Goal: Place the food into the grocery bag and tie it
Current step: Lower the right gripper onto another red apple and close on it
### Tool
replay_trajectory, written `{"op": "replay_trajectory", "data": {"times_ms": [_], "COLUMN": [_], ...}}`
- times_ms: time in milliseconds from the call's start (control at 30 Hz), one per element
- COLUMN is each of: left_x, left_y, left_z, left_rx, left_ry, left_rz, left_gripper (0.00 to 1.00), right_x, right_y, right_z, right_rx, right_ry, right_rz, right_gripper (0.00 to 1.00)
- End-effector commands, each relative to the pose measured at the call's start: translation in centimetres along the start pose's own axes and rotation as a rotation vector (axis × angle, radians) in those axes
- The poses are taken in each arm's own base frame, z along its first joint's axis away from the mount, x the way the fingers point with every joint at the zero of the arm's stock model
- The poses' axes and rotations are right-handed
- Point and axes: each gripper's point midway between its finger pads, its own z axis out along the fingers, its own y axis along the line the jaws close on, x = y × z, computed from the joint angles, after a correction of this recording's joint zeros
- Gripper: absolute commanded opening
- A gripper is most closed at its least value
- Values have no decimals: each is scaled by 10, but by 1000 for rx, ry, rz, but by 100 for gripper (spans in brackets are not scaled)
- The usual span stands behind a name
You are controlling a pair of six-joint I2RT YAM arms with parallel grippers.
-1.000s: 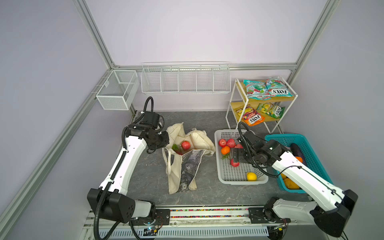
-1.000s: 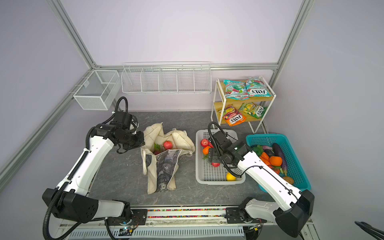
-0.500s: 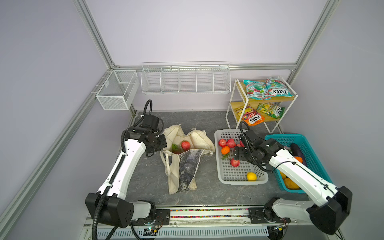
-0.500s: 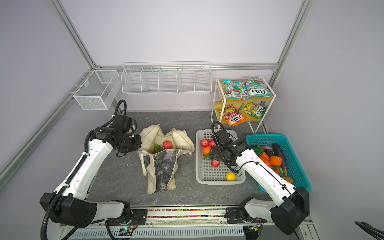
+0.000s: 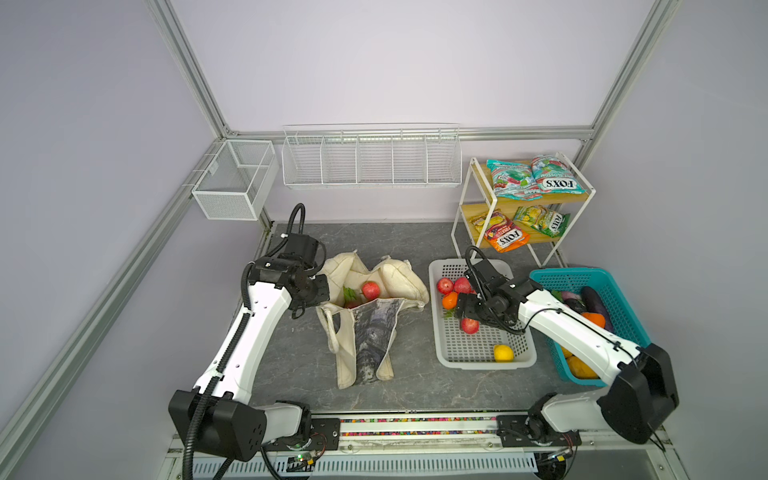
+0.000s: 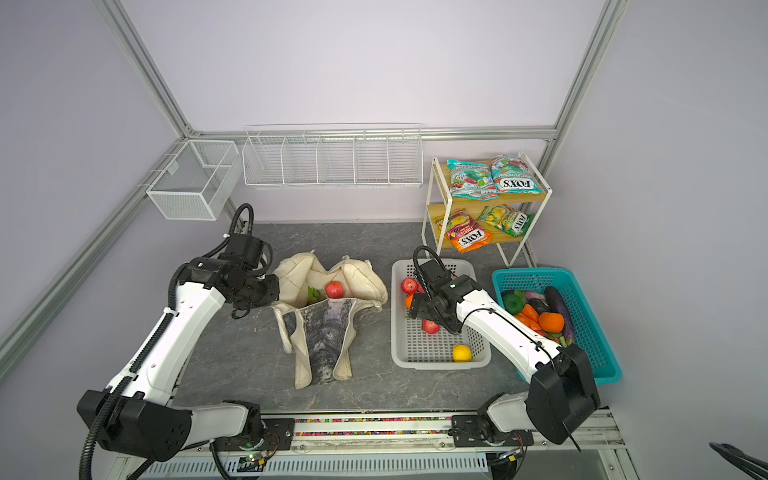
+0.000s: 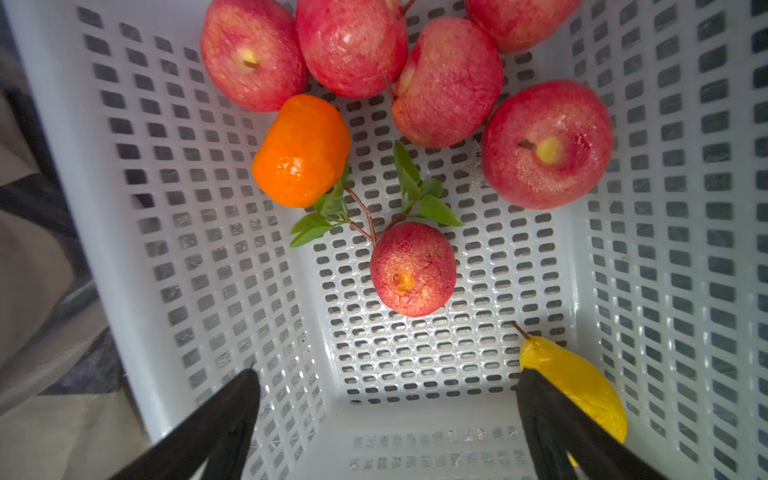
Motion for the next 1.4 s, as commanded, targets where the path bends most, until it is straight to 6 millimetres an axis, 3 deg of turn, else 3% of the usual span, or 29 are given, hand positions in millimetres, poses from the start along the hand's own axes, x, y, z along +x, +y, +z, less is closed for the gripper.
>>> {"op": "replay_trajectory", "data": {"times_ms": [0, 400, 800, 1367], "left_x": [7, 16, 23, 21], "left_y": [11, 11, 10, 9], "left_z": [-2, 7, 3, 3], "left_rx": [-49, -30, -12, -13], "left_ry": [21, 20, 16, 15], "left_rz": [62, 66, 53, 37], "left_gripper": [0, 0, 0, 0], "right_x": [0, 13, 6, 5], "right_y": [-6, -15, -17, -12], "right_z": [12, 46, 75, 95], "right_rx": [39, 109, 104, 74], "right_ry": [1, 57, 109, 187], "right_rz": [64, 110, 145, 151], "right_gripper": [97, 96, 99, 64]}}
